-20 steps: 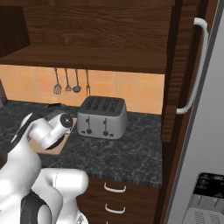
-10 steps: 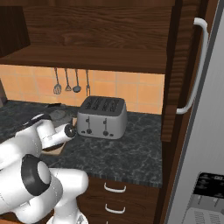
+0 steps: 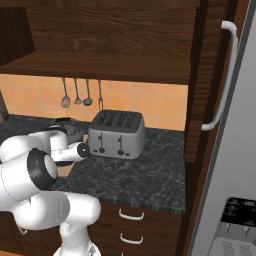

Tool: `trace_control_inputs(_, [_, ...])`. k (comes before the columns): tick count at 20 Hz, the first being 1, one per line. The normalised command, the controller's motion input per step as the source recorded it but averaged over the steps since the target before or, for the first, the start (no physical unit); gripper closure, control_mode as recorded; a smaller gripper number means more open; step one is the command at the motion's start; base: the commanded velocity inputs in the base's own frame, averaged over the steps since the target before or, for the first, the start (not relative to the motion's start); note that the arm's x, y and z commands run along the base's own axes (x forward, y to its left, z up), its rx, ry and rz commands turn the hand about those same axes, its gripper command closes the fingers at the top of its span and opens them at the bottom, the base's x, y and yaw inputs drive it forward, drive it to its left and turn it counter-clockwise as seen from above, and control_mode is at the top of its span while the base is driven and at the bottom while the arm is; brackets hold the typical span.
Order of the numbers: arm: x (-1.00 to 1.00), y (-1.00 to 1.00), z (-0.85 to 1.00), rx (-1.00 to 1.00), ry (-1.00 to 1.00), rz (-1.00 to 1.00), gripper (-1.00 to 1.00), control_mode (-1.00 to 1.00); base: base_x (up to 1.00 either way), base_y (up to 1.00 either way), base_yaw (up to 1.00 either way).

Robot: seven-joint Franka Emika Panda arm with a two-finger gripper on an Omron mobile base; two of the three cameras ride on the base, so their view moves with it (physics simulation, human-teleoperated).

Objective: Pick the kettle from the counter and place it on the tray. Then pick the mug from the cabinet and place it on the tray. Then close the cabinet doors.

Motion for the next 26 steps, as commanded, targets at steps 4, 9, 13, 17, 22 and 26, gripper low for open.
trace_control_inputs(4, [0.04, 0.14, -0.44, -0.06, 0.00, 0.00, 1.00, -1.00, 0.00, 0.00, 0.00])
trace_control_inputs(9, [-0.24, 0.14, -0.42, -0.09, 0.00, -0.02, 1.00, -1.00, 0.00, 0.00, 0.00])
trace_control_inputs(13, [-0.47, 0.30, -0.42, -0.09, 0.00, -0.10, 1.00, -1.00, 0.00, 0.00, 0.00])
trace_control_inputs(17, [-0.43, 0.12, -0.44, -0.08, 0.00, -0.14, 1.00, -1.00, 0.00, 0.00, 0.00])
trace_control_inputs(22, [-0.22, -0.15, -0.28, -0.03, 0.00, -0.18, -1.00, -1.00, 0.00, 0.00, 0.00])
trace_control_inputs(26, [-0.23, -0.26, -0.06, 0.00, -0.02, -0.14, -1.00, -1.00, 0.00, 0.00, 0.00])
